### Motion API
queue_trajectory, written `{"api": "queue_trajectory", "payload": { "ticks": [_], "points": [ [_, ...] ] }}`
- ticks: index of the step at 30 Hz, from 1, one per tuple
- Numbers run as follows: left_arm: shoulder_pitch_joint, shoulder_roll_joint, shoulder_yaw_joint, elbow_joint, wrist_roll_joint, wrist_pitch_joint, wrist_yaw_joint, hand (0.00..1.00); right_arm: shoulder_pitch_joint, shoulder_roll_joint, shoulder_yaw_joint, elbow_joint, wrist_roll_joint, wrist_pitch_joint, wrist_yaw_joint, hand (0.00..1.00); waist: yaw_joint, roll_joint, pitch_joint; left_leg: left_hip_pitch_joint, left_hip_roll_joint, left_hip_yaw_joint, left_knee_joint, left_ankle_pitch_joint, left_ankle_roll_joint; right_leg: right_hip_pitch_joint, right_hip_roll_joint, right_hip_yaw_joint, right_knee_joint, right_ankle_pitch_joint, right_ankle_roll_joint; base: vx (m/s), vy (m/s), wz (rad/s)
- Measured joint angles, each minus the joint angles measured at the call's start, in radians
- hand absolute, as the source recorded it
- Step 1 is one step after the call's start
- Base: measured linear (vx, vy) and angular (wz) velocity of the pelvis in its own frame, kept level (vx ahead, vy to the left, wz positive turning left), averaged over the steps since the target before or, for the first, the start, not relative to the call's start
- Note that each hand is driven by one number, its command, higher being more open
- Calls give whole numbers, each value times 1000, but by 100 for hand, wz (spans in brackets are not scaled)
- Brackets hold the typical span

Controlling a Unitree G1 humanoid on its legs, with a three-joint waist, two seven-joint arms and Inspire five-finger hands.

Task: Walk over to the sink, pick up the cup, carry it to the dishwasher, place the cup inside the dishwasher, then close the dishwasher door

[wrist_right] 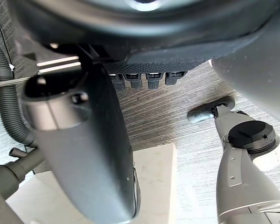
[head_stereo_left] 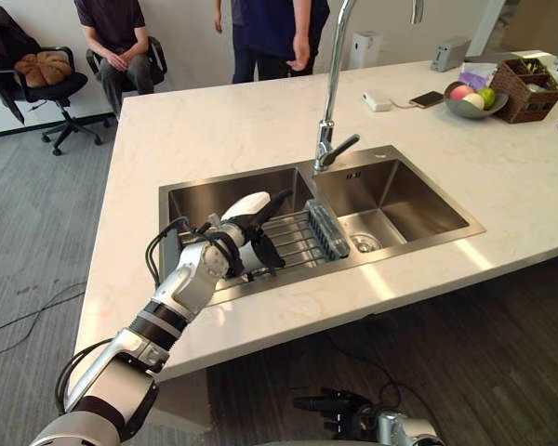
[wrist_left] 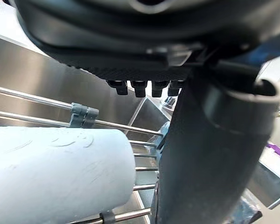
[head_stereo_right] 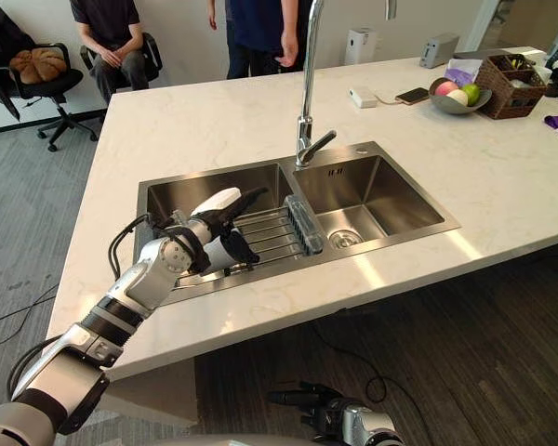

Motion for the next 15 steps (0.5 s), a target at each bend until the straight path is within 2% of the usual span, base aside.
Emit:
{"api": "queue_trajectory", "payload": {
  "ticks": [15],
  "points": [
    [20, -18, 3, 66, 73, 5, 27, 100, -19, 6, 9, 1, 1, 36, -6, 100, -2, -12, 3, 7, 0, 4, -5, 0, 0, 7, 0, 3, -3, 3, 2, -25, -18, -1]
  ]
}}
